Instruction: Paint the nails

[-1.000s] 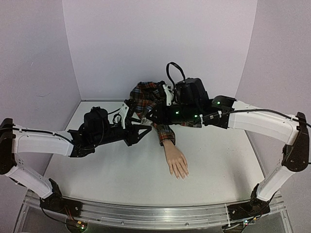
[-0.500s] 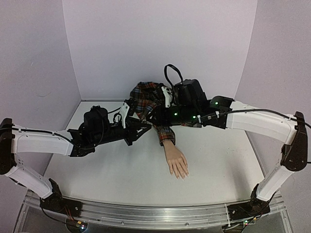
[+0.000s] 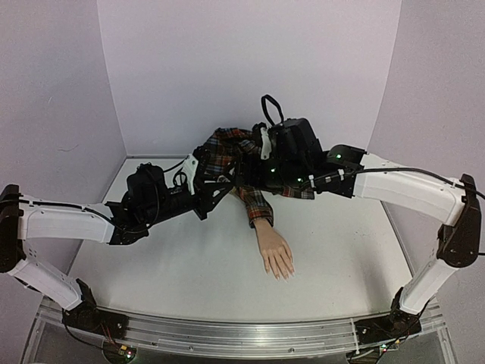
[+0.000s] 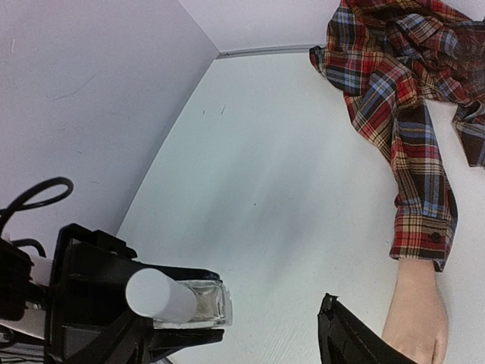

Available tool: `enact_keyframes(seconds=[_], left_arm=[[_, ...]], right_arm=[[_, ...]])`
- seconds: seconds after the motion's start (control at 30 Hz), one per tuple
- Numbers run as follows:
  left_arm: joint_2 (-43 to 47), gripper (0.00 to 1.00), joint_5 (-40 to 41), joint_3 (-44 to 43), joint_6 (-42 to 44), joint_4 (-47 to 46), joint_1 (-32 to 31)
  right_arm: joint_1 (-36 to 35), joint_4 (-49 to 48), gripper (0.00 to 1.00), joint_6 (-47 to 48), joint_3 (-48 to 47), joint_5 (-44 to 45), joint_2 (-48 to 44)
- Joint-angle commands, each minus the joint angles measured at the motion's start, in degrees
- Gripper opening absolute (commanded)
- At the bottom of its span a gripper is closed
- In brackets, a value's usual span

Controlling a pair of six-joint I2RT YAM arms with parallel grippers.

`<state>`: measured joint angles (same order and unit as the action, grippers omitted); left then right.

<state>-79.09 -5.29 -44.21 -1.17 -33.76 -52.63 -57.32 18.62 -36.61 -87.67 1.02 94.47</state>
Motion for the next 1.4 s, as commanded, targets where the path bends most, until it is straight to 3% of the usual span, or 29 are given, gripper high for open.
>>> enact_keyframes(seconds=[0.0,0.4,0.53,0.6,0.67,0.73,0.8,0.87,0.93,0.97,1.07,1.1,1.17,1.37], left_arm=[[0.0,0.0,2.2,-0.9,2.8,-4.5,-0.7],[-0.6,0.0,4.1,-1.7,1.7,-2.9,-0.8],[0.3,0.0,3.1,-1.8,-0.9,-1.9,-0.8],[0.8,0.0,-2.9,-1.6,-2.2,-1.4,0.0],[1.3,0.0,-18.7,-0.7,-6.3,-4.6,3.3],[-0.5,0.0,-42.7,1.0,-17.9,-17.8,7.9],[-5.3,0.0,-57.9,0.4,-34.3,-34.9,9.8],[-9.9,0.0,-62.6,-1.4,-47.0,-47.8,9.8],[-11.7,0.0,-60.1,-0.8,-49.6,-53.0,9.9],[-10.5,0.0,-57.0,0.1,-44.9,-48.8,9.9],[-3.4,0.0,-41.9,1.0,-23.3,-23.7,8.2],[-1.9,0.0,-36.0,0.8,-17.6,-16.0,6.7],[-0.1,0.0,-25.8,1.3,-11.5,-11.9,5.7],[-0.2,0.0,-3.6,0.1,0.8,-4.8,0.4]], right_arm=[[-0.4,0.4,0.72,-3.4,-5.2,3.8,2.1],[-1.1,2.2,0.35,-2.0,-11.3,1.5,7.4],[-1.1,2.3,0.01,0.6,-10.3,0.8,6.5],[-1.1,1.9,0.0,5.0,-9.0,-1.5,4.8],[-1.1,0.6,0.0,15.4,-6.9,-11.1,2.6],[-1.0,-0.2,0.0,29.6,-3.5,-28.6,0.2],[-0.9,-0.7,0.0,37.5,1.2,-42.1,-2.4],[-0.9,-0.3,0.0,37.4,0.7,-45.6,-2.2],[-1.0,0.7,0.0,36.0,0.3,-42.7,-2.5],[-1.0,0.1,0.16,34.7,1.4,-38.1,-4.1],[-1.0,-4.6,0.94,28.6,6.4,-18.1,-9.8],[-1.1,-5.1,0.97,27.6,7.8,-12.9,-11.9],[-1.0,-5.0,0.98,24.8,8.5,-3.7,-14.1],[-0.9,-6.0,0.98,10.9,7.7,-1.4,-15.5]])
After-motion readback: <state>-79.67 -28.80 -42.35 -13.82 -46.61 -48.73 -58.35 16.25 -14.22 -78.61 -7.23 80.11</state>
